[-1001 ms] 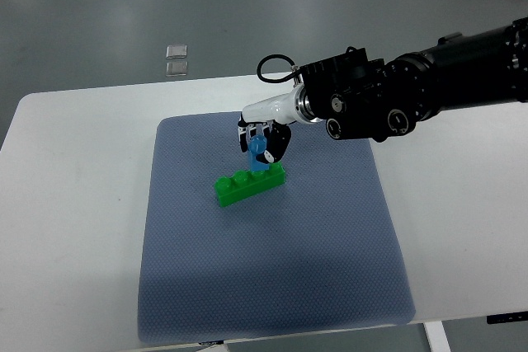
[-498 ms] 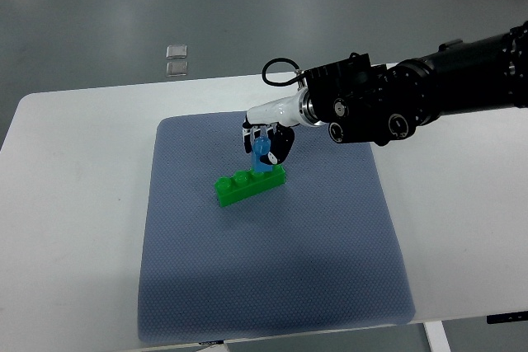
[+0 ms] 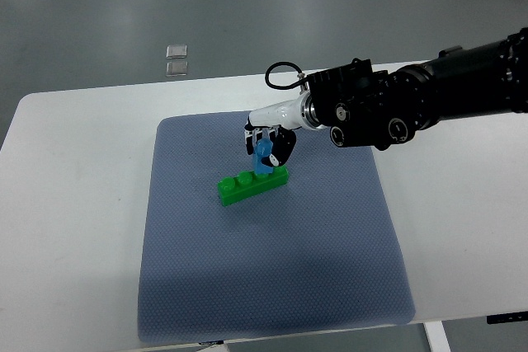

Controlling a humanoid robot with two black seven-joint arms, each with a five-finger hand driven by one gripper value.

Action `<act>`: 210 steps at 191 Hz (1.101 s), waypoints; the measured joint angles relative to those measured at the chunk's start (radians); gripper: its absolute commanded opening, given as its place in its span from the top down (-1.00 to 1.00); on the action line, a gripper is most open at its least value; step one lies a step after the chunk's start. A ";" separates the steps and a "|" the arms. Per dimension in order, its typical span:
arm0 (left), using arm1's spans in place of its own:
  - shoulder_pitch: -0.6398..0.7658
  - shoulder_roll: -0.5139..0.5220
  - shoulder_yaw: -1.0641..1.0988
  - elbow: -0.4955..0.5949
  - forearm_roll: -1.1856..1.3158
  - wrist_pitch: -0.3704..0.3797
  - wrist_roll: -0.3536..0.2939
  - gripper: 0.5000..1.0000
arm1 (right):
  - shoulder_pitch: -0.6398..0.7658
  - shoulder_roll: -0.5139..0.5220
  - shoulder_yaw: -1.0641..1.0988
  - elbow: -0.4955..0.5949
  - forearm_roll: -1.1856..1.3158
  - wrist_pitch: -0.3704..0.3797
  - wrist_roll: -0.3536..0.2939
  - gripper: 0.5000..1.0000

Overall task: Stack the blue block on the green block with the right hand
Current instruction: 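Press the blue block down onto the green block with the right hand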

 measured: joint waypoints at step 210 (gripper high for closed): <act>0.000 0.000 0.000 0.000 0.000 0.000 0.000 -1.00 | -0.028 0.000 0.000 0.007 0.003 -0.060 0.007 0.87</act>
